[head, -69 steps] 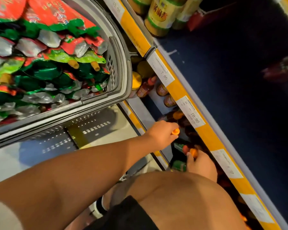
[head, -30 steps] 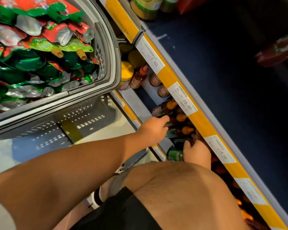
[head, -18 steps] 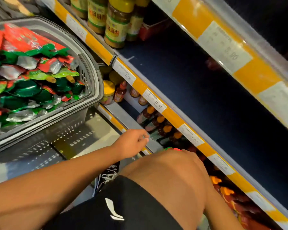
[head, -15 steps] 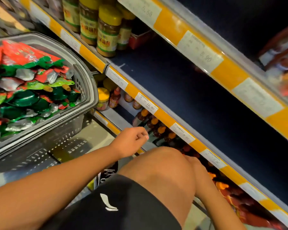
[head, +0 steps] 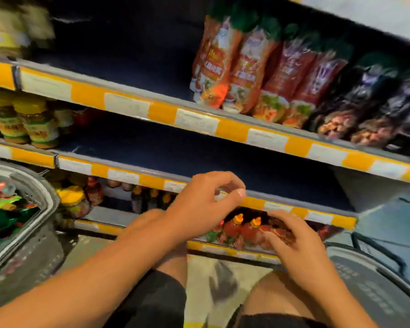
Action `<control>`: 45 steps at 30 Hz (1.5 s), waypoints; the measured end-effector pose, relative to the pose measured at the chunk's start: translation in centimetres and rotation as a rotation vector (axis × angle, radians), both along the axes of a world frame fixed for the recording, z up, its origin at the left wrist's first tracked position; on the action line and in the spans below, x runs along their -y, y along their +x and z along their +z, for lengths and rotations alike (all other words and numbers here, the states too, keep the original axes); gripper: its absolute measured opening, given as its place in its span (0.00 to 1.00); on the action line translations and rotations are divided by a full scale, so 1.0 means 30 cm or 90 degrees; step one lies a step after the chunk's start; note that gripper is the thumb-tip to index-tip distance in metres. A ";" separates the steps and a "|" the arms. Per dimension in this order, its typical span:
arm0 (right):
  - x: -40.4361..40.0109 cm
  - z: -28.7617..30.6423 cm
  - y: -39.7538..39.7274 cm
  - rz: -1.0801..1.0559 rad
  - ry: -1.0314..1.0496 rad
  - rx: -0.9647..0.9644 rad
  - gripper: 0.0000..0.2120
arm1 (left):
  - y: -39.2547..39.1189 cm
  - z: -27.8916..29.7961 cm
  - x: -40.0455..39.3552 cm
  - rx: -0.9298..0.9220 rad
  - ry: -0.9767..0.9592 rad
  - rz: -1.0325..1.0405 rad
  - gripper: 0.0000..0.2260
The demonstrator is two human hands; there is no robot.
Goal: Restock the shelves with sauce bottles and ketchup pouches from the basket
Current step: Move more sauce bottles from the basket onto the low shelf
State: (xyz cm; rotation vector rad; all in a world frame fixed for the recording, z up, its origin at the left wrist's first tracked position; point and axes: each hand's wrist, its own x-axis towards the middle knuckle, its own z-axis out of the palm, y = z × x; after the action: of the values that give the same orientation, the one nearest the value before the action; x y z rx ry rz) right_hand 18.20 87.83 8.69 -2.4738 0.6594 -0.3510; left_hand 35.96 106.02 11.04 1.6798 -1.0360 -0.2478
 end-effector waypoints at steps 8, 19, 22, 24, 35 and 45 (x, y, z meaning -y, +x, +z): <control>0.187 -0.013 -0.489 -0.233 0.008 0.100 0.18 | -0.403 0.006 0.364 0.188 0.074 -0.256 0.09; 0.325 -0.338 -1.038 -0.504 0.128 -0.124 0.23 | -0.900 -0.252 0.708 0.150 0.294 -0.564 0.09; 0.349 -0.433 -1.122 -0.524 0.168 -0.182 0.23 | -0.972 -0.322 0.755 0.247 0.396 -0.644 0.06; 0.370 -0.487 -1.155 -0.531 0.203 -0.210 0.22 | -0.985 -0.349 0.783 0.310 0.463 -0.674 0.07; 0.489 -0.772 -1.200 -0.551 0.295 -0.423 0.16 | -1.069 -0.520 0.875 0.442 0.693 -0.731 0.05; 0.523 -0.955 -1.194 -0.488 0.301 -0.543 0.12 | -1.150 -0.711 0.936 0.404 0.723 -0.783 0.10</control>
State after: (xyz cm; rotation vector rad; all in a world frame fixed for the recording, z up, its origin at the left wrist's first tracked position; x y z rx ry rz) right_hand -17.62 72.14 -19.95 -1.7456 1.7918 0.5816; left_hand 1.46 77.94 -10.29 1.8164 -2.6915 -1.3529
